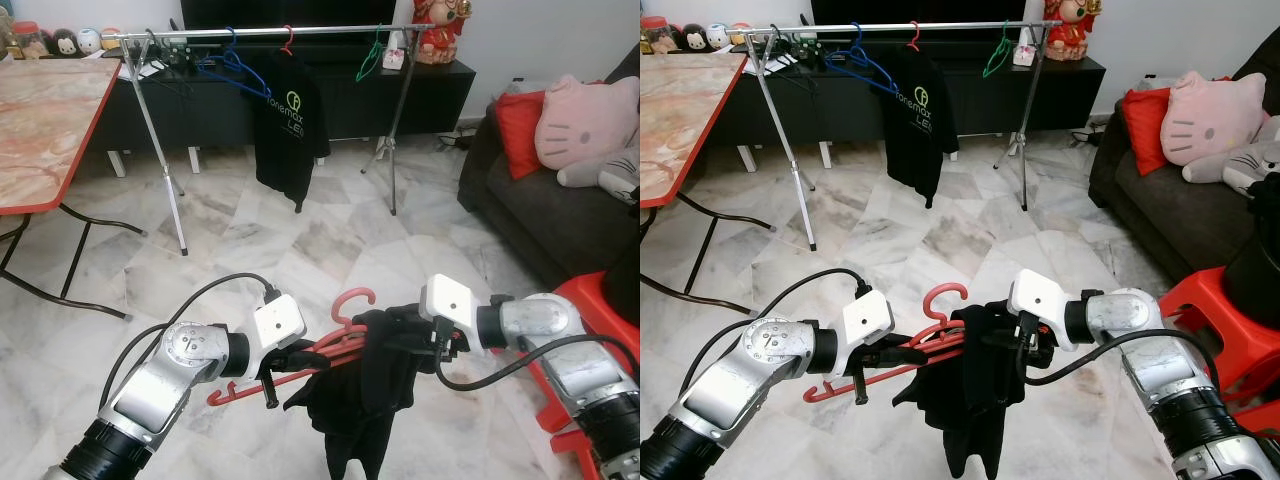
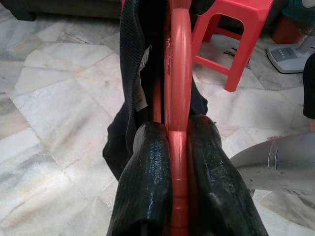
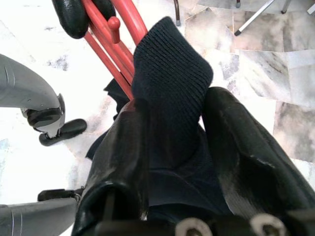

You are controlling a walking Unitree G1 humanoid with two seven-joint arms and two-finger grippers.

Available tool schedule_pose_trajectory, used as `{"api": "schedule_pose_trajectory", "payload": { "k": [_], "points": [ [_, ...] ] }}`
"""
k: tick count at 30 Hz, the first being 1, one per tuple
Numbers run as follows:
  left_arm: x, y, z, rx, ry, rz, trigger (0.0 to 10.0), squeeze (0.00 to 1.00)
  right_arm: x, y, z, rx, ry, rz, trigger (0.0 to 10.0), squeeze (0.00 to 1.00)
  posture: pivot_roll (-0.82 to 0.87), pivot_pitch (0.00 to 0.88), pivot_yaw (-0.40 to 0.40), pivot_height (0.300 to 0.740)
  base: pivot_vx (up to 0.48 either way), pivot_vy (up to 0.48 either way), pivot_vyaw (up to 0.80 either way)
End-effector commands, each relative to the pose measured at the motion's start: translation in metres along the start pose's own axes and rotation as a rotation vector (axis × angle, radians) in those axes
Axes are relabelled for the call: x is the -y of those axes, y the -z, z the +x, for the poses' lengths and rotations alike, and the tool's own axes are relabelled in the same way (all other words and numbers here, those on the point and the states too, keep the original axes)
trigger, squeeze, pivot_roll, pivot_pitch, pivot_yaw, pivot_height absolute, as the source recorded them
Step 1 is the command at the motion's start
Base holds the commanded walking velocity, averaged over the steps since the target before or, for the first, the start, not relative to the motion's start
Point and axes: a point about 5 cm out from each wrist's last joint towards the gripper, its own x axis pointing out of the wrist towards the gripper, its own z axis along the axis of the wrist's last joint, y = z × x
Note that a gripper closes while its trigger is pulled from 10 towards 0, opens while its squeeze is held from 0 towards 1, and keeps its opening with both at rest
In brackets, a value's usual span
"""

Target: Hang hanger

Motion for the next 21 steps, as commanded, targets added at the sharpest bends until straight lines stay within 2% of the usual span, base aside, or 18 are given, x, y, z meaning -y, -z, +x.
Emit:
{"api": "schedule_pose_trajectory", "payload": {
  "k": [1,16,21],
  "points": [
    [-0.0005,-0.0144,-0.0022,0.064,-0.004,0.048,0.0,0.00,0.0041,-0.0036,-0.0030,0.016,0.019,-0.009,0.0,0.00,-0.08,0.000,-0.118,0.740,0.000,0.000,0.00],
    [0.0022,-0.0169,-0.0028,0.075,0.015,0.052,0.0,0.00,0.0032,-0.0048,-0.0001,0.035,0.016,0.002,0.0,0.00,-0.08,0.000,-0.118,0.740,0.000,0.000,0.00],
    [0.0007,-0.0120,-0.0038,0.043,0.001,0.058,0.0,0.00,0.0092,-0.0099,-0.0044,0.047,0.051,-0.012,0.0,0.00,-0.08,0.000,-0.118,0.740,0.000,0.000,0.00]
  ]
}}
